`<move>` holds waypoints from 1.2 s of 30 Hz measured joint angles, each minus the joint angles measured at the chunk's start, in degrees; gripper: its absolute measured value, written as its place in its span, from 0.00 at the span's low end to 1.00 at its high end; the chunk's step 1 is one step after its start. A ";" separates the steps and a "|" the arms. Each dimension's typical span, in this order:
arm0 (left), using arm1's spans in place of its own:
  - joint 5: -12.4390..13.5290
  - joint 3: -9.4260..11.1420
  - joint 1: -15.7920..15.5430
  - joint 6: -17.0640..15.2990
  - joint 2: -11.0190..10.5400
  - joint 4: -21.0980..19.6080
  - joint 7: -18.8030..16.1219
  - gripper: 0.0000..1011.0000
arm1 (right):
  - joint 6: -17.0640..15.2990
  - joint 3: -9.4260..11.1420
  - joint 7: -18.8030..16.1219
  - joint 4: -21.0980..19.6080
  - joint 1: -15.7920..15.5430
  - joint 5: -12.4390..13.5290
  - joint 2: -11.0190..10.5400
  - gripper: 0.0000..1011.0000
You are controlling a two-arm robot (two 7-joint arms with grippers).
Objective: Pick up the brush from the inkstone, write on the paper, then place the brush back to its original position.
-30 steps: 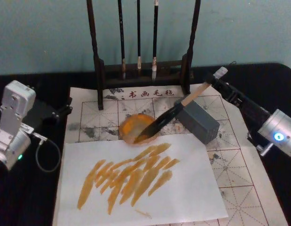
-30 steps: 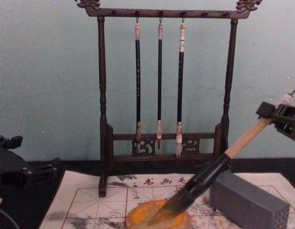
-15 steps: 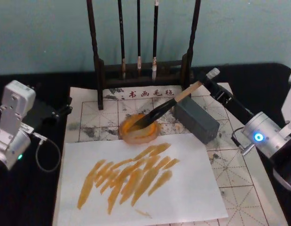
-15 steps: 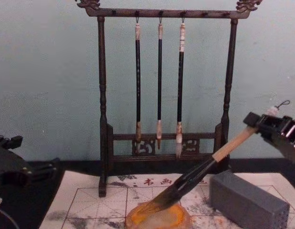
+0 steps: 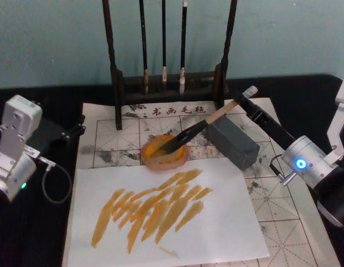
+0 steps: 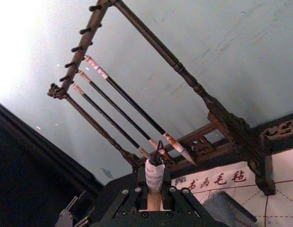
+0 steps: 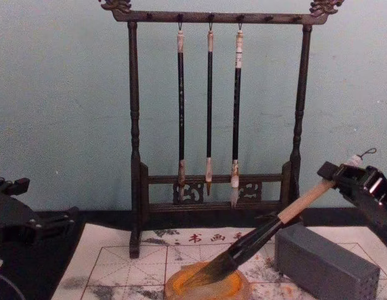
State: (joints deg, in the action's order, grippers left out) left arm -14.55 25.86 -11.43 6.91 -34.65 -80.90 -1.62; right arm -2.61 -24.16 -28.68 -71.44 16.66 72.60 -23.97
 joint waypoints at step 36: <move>0.00 0.00 0.00 0.00 0.00 0.00 0.00 0.99 | -2.92 0.73 -1.15 5.57 1.58 0.93 1.33 0.18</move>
State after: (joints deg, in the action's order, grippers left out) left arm -14.55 25.86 -11.43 6.91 -34.65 -80.90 -1.62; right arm -5.53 -23.43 -29.83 -65.87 18.25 73.52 -22.64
